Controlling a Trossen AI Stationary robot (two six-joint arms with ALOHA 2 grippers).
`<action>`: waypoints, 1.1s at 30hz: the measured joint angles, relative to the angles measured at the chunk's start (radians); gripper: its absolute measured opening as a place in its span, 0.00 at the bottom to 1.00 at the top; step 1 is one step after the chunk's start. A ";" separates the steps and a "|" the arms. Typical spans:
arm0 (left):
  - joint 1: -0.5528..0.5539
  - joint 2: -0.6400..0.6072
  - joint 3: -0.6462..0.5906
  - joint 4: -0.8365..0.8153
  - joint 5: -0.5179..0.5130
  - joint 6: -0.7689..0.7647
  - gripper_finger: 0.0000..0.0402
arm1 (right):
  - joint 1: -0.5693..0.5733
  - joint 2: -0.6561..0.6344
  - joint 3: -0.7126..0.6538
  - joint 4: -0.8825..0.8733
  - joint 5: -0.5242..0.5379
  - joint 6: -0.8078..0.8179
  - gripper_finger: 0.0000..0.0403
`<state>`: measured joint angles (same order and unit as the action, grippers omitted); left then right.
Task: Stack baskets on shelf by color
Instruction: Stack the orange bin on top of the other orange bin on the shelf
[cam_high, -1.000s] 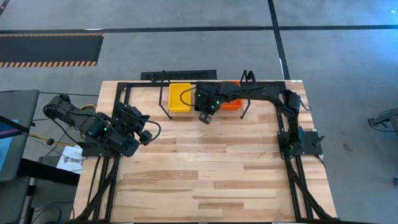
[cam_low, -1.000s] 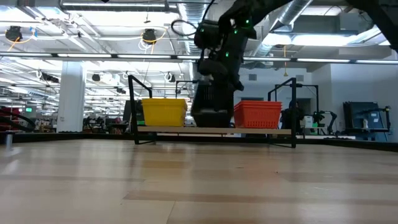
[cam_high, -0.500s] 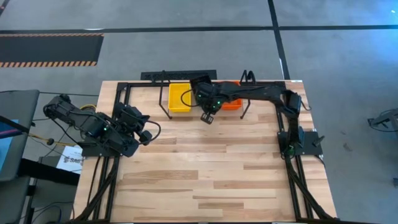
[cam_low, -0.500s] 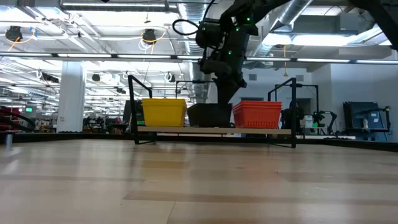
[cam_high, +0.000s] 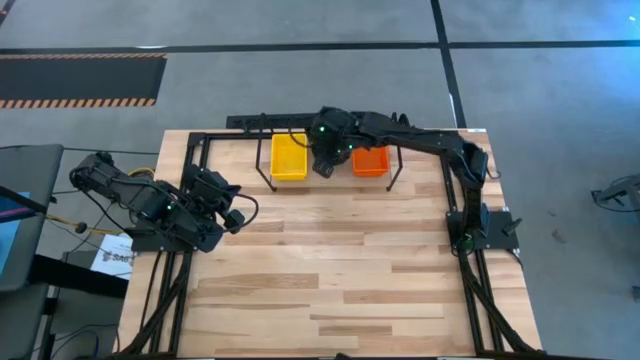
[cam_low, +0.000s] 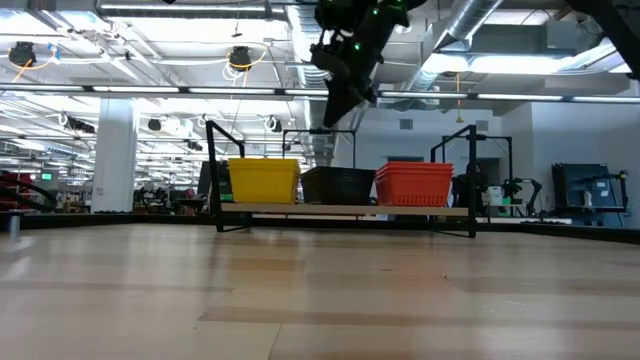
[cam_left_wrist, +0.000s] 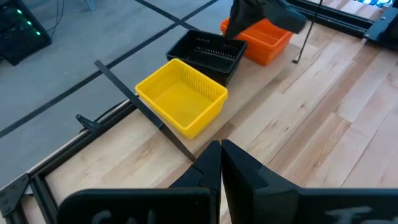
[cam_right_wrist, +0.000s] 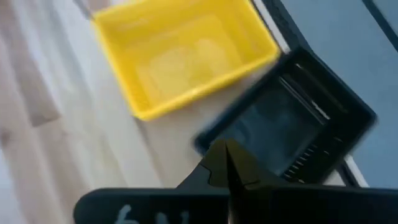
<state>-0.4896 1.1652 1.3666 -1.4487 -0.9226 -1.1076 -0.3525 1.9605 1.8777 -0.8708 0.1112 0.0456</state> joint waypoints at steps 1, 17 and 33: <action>0.000 0.000 0.000 0.000 0.000 0.000 0.00 | -0.010 0.001 0.000 -0.006 0.000 0.000 0.00; 0.000 0.000 0.000 0.000 -0.001 0.000 0.00 | -0.061 0.099 -0.002 -0.101 -0.007 -0.025 0.00; 0.000 0.000 0.000 0.001 0.000 -0.004 0.00 | -0.040 0.136 -0.001 -0.131 0.020 -0.038 0.00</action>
<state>-0.4892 1.1652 1.3666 -1.4478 -0.9228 -1.1113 -0.3920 2.0963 1.8763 -1.0021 0.1310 0.0076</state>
